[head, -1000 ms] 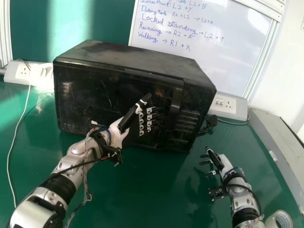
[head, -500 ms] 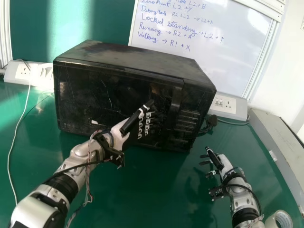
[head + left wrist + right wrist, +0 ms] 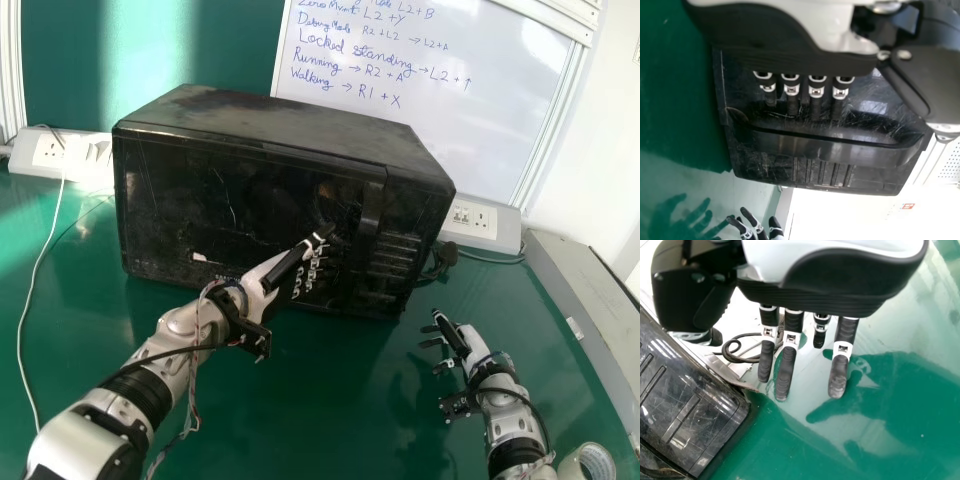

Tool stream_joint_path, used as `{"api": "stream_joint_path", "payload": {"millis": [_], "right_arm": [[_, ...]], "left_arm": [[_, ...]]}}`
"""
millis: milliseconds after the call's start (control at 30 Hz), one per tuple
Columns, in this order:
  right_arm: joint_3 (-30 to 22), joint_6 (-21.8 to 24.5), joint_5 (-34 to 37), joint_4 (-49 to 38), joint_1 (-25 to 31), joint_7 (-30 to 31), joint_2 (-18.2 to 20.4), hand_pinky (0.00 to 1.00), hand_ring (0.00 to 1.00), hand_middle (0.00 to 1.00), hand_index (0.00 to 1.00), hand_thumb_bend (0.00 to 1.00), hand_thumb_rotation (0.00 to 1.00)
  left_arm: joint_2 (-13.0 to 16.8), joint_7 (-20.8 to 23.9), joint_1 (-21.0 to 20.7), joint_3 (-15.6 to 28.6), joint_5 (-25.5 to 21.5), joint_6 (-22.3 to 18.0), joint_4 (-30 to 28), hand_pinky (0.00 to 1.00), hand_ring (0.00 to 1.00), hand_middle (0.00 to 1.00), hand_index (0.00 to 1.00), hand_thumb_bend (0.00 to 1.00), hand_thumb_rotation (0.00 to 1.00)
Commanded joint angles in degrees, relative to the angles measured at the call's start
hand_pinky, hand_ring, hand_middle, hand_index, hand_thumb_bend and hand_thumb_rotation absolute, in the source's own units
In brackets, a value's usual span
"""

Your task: Open the door of oven

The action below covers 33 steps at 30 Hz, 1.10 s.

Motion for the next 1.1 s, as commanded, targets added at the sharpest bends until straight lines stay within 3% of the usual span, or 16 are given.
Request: {"api": "stream_joint_path", "payload": {"millis": [0, 600, 1067], "right_arm": [[0.3, 0.5, -0.2, 1.1, 1.3, 0.3, 0.7, 0.31, 0.39, 0.49, 0.64, 0.61, 1.00], [-0.1, 1.0, 0.1, 1.2, 1.1, 0.4, 0.9, 0.31, 0.39, 0.50, 0.64, 0.59, 1.00], [0.0, 0.8, 0.0, 1.1, 1.2, 0.5, 1.0, 0.31, 0.39, 0.50, 0.64, 0.59, 1.00]], "left_arm": [[-0.5, 0.7, -1.2, -0.4, 0.8, -0.2, 0.8, 1.00, 1.00, 1.00, 0.97, 1.00, 1.00], [-2.2, 0.5, -3.2, -0.2, 1.8, -0.1, 2.1, 1.00, 1.00, 1.00, 0.98, 1.00, 1.00], [-3.4, -1.9, -5.4, 2.8, 0.0, 1.9, 4.0, 1.00, 0.99, 0.99, 0.98, 1.00, 1.00]]}}
